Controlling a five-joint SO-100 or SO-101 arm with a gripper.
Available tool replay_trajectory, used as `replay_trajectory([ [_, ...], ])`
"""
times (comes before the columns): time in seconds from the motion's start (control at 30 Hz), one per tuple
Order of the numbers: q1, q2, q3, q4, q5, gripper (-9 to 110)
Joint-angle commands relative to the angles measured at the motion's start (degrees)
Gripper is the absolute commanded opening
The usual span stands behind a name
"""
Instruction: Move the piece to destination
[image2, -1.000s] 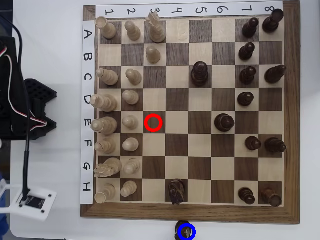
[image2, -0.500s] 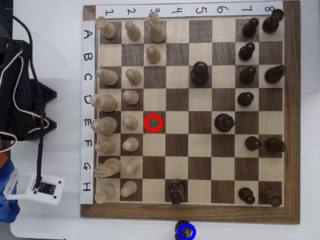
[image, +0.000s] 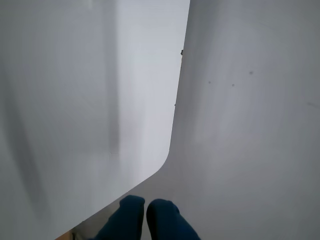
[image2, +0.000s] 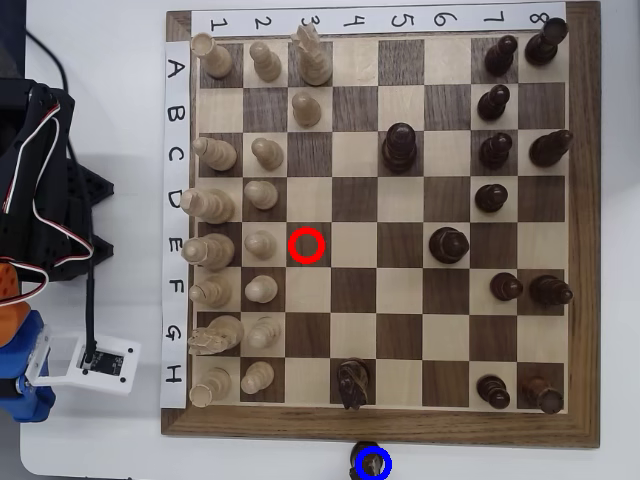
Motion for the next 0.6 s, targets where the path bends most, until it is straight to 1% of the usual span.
replay_trajectory([
  [0.0,0.4,3.3,-0.2,2.5,-0.1,0],
  [0.57,0.9,3.3,-0.3,2.5,1.4,0],
])
